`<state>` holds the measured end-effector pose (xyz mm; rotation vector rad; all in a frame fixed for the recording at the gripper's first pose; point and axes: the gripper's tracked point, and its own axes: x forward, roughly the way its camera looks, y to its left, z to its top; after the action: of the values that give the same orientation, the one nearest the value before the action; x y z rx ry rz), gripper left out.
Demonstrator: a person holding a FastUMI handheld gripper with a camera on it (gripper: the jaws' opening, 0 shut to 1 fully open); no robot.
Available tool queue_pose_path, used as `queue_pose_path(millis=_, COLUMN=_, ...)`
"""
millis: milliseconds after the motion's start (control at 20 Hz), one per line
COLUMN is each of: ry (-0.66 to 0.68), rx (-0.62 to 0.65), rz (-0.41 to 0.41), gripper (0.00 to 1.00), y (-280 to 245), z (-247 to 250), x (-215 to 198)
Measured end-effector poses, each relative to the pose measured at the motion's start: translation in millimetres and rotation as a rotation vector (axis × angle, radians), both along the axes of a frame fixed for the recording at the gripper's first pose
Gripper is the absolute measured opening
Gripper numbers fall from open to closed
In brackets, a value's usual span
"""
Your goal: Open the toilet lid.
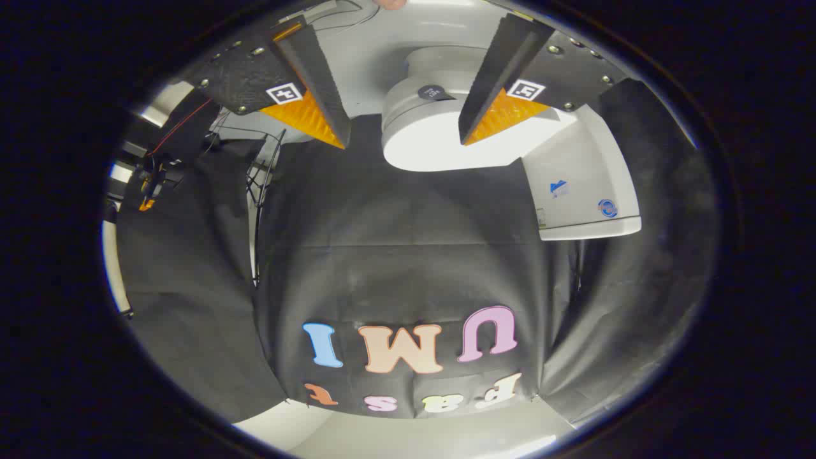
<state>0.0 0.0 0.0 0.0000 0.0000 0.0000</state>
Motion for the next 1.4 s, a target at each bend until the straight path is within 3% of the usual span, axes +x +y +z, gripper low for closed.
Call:
queue_pose_path(millis=1000, ry=0.010, rx=-0.012, rz=-0.021, gripper=1.00, y=1, z=5, x=30)
queue_pose_path(millis=1400, ry=0.107, rx=0.016, rz=-0.009, gripper=1.00, y=14, z=-32, x=58)
